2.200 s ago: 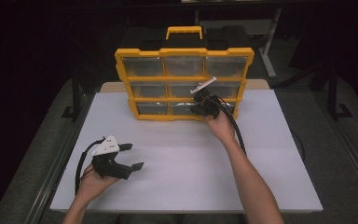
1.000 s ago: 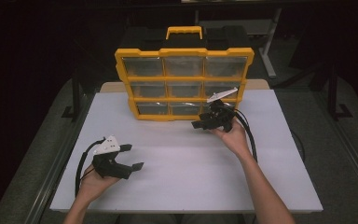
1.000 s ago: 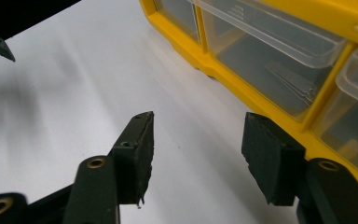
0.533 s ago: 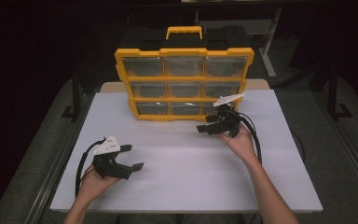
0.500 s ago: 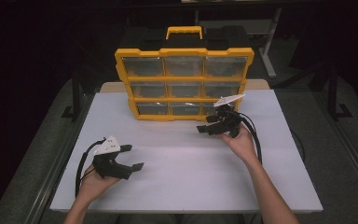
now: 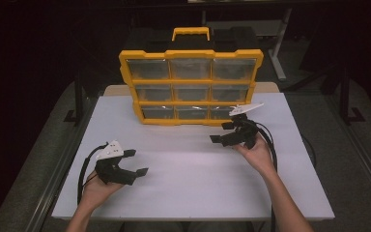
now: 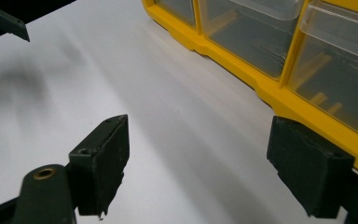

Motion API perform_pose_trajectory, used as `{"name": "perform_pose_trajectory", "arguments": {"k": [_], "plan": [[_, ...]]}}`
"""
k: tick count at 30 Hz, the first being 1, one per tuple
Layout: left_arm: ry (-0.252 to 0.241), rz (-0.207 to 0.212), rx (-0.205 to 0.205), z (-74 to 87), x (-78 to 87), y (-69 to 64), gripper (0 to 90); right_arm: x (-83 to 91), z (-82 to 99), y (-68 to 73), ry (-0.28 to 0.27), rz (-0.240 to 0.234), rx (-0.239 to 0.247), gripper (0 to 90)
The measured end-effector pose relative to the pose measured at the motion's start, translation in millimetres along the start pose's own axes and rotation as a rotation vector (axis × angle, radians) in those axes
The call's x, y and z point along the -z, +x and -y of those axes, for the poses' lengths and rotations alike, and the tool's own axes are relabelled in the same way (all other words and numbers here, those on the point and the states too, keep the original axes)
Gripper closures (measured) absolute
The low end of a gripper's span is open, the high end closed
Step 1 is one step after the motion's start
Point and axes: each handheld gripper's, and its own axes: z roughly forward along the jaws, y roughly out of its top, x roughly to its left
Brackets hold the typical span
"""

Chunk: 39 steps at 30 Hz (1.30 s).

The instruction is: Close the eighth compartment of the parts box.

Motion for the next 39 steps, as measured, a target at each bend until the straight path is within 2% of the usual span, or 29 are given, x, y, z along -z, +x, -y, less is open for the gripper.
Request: {"name": "perform_pose_trajectory", "arguments": {"k": [14,21,39], "plan": [[-0.004,-0.007,0.006,0.7,2.0,1.7,15.1,22.7,19.5,-0.4,-0.024,0.044,0.001,13.9],[-0.002,-0.007,0.010,2.1,2.5,2.4,15.1,33.4,29.9,2.8,-0.041,0.070,0.023,13.8],[0.000,-0.011,0.021,4.2,3.5,0.9,15.2,55.7,58.5,3.7,-0.060,0.106,0.012,13.7]]}}
